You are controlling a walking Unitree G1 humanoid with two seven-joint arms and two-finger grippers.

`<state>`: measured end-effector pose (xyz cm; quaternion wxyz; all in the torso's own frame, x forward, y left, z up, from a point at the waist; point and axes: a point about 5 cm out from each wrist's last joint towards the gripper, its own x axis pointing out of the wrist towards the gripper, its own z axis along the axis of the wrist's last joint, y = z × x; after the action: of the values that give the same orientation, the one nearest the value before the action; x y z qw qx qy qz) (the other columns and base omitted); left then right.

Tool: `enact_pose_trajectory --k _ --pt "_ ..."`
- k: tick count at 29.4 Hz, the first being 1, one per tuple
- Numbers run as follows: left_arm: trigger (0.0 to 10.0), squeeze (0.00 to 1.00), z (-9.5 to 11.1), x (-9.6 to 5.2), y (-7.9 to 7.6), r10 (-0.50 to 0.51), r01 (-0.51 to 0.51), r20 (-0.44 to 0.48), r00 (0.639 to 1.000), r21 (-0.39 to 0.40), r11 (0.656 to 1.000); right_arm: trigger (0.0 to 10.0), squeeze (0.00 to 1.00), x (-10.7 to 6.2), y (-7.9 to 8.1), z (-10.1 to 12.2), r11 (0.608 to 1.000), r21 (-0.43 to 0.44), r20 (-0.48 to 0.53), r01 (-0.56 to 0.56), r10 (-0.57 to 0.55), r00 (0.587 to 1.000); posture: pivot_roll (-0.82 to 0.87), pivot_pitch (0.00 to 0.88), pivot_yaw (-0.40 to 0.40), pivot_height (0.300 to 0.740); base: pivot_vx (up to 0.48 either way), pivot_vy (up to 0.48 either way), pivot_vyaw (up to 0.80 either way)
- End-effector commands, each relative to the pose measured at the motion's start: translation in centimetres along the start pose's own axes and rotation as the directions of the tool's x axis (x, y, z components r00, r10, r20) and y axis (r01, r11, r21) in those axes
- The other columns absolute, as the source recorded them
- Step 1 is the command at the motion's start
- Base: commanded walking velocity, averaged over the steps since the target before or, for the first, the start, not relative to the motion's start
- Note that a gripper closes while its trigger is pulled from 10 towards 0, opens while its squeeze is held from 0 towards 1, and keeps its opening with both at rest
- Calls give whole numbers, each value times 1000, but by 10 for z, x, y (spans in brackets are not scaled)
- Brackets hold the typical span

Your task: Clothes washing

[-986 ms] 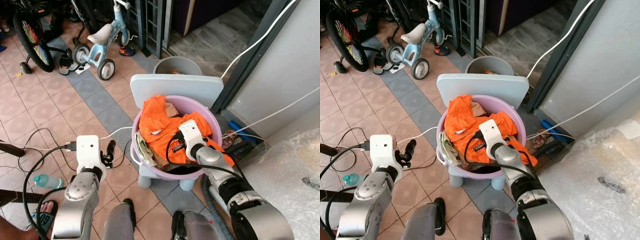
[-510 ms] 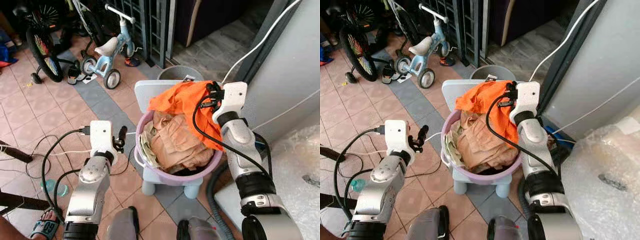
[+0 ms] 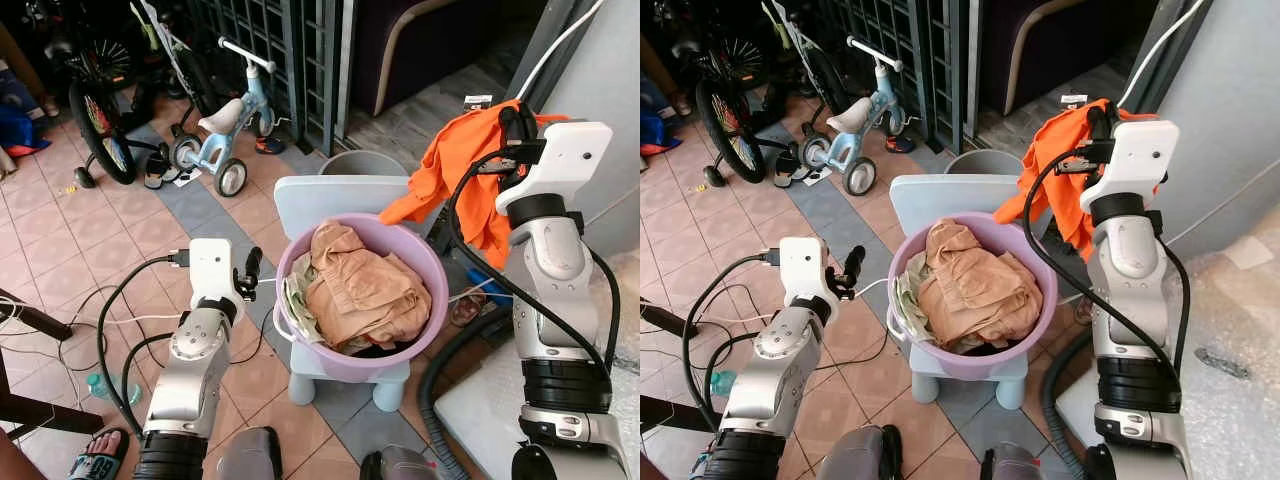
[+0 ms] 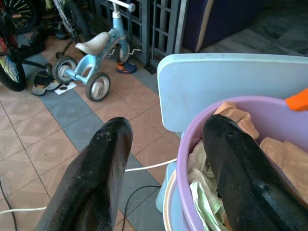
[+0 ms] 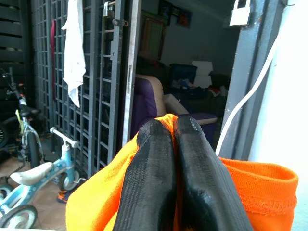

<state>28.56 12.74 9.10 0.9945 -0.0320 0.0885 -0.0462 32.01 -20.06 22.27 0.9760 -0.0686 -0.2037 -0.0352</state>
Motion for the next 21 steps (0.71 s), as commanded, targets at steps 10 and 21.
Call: enact_pose_trajectory --k 10,21 --pt "10000 0 -6 1 1 4 -4 -8 1000 11 1000 0 0 31 -97 38 899 -134 88 416 -408 909 -87 37 38 740 0 0 -209" --pt "10000 0 -5 0 0 -17 16 16 1000 18 1000 10000 0 33 -95 37 863 -225 105 452 -440 892 -86 49 36 740 0 0 -800"
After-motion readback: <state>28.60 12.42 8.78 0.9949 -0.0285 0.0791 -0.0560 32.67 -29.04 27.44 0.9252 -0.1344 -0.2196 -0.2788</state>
